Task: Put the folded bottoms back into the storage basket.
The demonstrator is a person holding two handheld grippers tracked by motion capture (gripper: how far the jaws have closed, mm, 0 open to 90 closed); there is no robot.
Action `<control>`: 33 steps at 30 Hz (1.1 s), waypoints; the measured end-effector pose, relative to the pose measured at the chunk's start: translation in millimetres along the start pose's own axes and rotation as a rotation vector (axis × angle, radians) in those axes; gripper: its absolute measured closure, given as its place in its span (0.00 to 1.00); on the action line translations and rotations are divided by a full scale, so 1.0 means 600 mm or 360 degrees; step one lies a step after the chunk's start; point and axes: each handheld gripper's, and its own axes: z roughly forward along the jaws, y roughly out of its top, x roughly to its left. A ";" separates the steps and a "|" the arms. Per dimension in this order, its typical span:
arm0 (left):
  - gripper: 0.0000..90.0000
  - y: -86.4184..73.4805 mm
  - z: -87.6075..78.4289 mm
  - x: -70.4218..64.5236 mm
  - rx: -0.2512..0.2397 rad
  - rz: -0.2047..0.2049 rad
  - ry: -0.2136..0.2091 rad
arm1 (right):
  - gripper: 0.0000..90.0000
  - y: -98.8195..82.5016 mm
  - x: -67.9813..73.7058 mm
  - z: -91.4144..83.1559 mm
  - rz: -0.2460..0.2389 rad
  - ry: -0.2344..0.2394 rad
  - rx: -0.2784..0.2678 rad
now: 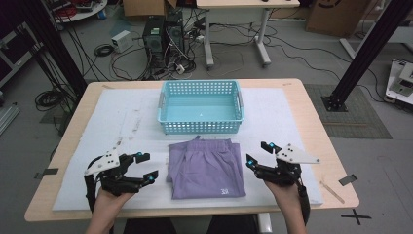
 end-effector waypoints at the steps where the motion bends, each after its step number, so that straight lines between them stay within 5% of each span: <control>1: 0.31 -0.003 0.004 -0.001 0.0009 0.0004 -0.0010 | 0.36 -0.002 0.000 0.000 0.0002 0.0000 0.0002; 6: 0.31 -0.011 0.022 -0.002 0.0164 -0.0049 0.0048 | 0.36 -0.009 0.000 0.002 0.0051 0.0026 0.0016; 8: 0.31 -0.013 0.030 0.000 0.0200 -0.0120 0.0039 | 0.37 -0.011 0.003 0.007 0.0072 0.0008 0.0042; 16: 0.31 -0.015 0.070 0.011 0.0289 -0.0305 0.0023 | 0.35 -0.039 0.022 0.053 0.0174 -0.0017 0.0245; 22: 0.31 -0.020 0.093 0.014 0.0372 -0.0360 0.0021 | 0.33 -0.050 0.037 0.075 0.0255 -0.0009 0.0358; 27: 0.30 -0.024 0.089 0.024 0.0442 -0.0452 0.0135 | 0.29 -0.052 0.042 0.088 0.0272 -0.0033 0.0493; 33: 0.30 -0.031 0.112 0.026 0.0559 -0.0554 0.0085 | 0.27 -0.058 0.036 0.105 0.0355 -0.0009 0.0637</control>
